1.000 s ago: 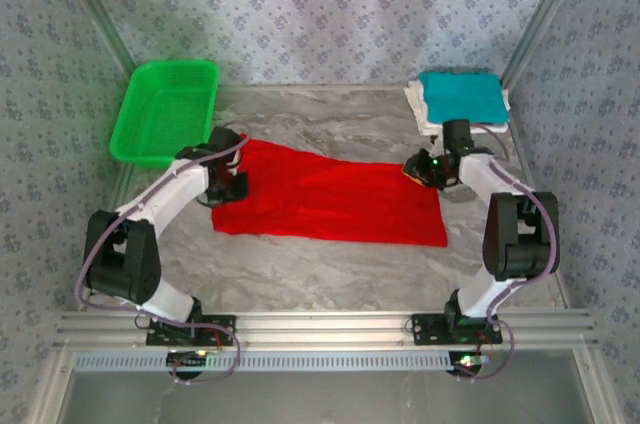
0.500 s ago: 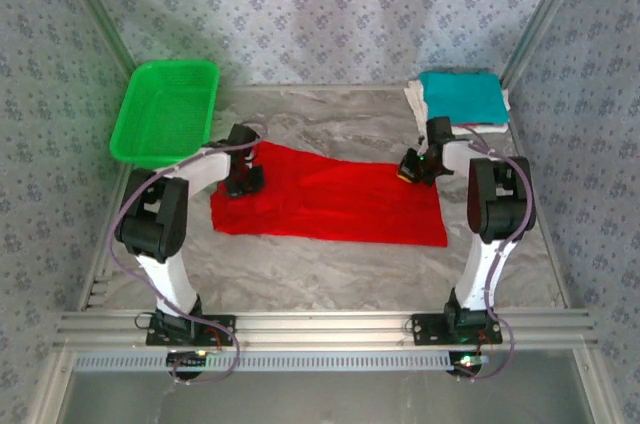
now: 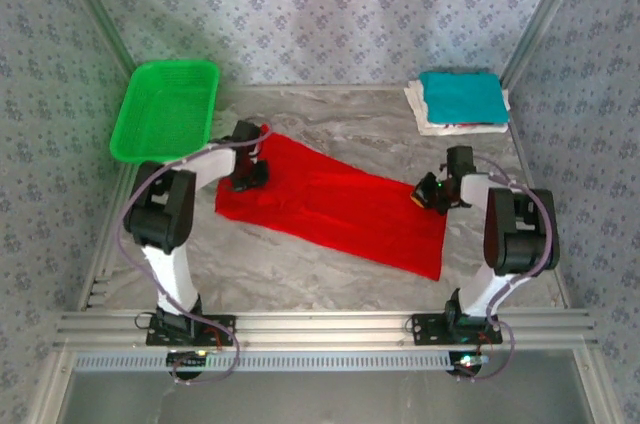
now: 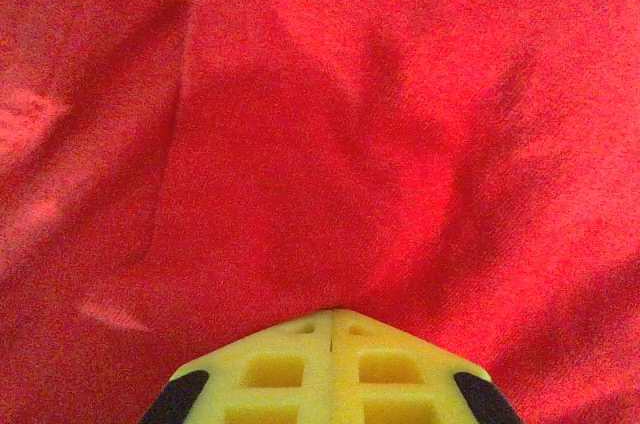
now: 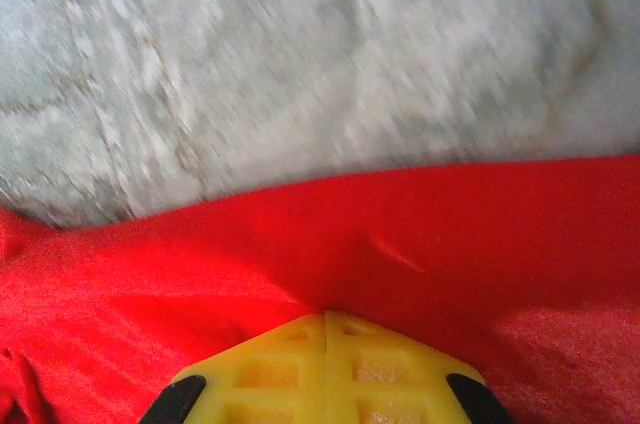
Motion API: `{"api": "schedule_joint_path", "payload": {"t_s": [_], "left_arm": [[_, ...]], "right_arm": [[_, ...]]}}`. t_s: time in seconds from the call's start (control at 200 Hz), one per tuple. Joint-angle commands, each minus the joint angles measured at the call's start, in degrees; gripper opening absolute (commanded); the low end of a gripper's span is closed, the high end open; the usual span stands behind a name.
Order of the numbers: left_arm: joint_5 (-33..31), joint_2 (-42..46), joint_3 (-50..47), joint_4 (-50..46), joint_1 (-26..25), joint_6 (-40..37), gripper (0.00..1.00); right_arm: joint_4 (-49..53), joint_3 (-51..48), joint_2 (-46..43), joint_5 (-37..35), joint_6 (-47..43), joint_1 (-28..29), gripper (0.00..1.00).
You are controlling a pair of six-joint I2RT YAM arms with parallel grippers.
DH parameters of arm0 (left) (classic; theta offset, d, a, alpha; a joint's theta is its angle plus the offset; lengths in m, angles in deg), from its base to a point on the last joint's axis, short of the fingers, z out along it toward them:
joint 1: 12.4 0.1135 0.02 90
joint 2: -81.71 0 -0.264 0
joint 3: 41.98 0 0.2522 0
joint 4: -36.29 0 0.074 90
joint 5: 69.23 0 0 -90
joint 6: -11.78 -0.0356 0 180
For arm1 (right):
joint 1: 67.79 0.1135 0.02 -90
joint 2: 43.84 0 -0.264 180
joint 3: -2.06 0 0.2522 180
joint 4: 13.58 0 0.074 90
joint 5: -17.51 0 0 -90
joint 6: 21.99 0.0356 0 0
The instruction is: Fold and stack the t-shirts
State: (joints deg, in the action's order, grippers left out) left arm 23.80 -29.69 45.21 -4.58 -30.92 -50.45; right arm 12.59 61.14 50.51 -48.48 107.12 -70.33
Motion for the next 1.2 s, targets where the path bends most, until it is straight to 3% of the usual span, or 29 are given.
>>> {"api": "schedule_joint_path", "payload": {"t_s": [0.0,0.095,0.265,0.4,0.495,0.59,0.705,0.804,0.949,0.999,1.054,1.094,1.199], "left_arm": [[2.1,-9.5,9.2,0.8,-0.9,-4.5,0.0],[2.9,-17.4,22.8,-2.3,-2.2,-7.2,0.0],[1.6,-30.8,50.3,-11.4,-1.9,-11.0,0.0],[0.2,-31.2,58.8,-15.4,-0.3,-11.7,0.0],[-0.9,-24.5,53.2,-12.8,0.1,-11.3,0.04],[1.2,-12.8,36.8,-2.8,0.6,-8.1,0.11],[5.6,0.6,14.0,12.5,0.3,-0.9,0.27],[10.5,4.2,4.2,18.8,-0.6,5.9,0.29],[12.4,2.4,2.1,20.5,-2.6,7.2,0.33],[12.2,1.2,3.3,19.7,-2.9,6.5,0.46],[11.3,-0.3,4.6,19.1,-3.4,5.3,0.51],[11.4,-1.6,5.9,17.9,-3.5,5.3,0.62],[12.9,-5.4,8.8,16.6,-3.4,7.0,0.64]], "right_arm": [[2.0,-6.5,-5.3,-1.9,5.9,0.3,0.0],[1.2,-12.0,-11.8,-4.6,10.9,3.9,0.0],[-0.2,-19.1,-22.0,-12.9,21.2,15.3,0.0],[5.2,-13.8,-26.8,-20.0,19.4,21.9,0.0],[5.3,-7.9,-26.9,-22.1,11.7,22.6,0.0],[4.9,1.1,-21.7,-19.8,1.8,22.9,0.02],[8.0,14.8,-7.9,-13.5,-8.5,23.3,0.06],[12.8,27.8,4.7,-9.4,-13.2,23.2,0.06],[12.7,36.2,13.8,-5.2,-12.6,23.0,0.06],[12.0,36.8,14.7,-4.0,-11.9,23.0,0.06],[11.3,36.5,14.8,-2.8,-11.0,22.7,0.06],[10.8,35.9,14.6,-2.3,-10.5,22.5,0.06],[10.2,33.5,12.5,-3.3,-10.3,22.3,0.06]]}}
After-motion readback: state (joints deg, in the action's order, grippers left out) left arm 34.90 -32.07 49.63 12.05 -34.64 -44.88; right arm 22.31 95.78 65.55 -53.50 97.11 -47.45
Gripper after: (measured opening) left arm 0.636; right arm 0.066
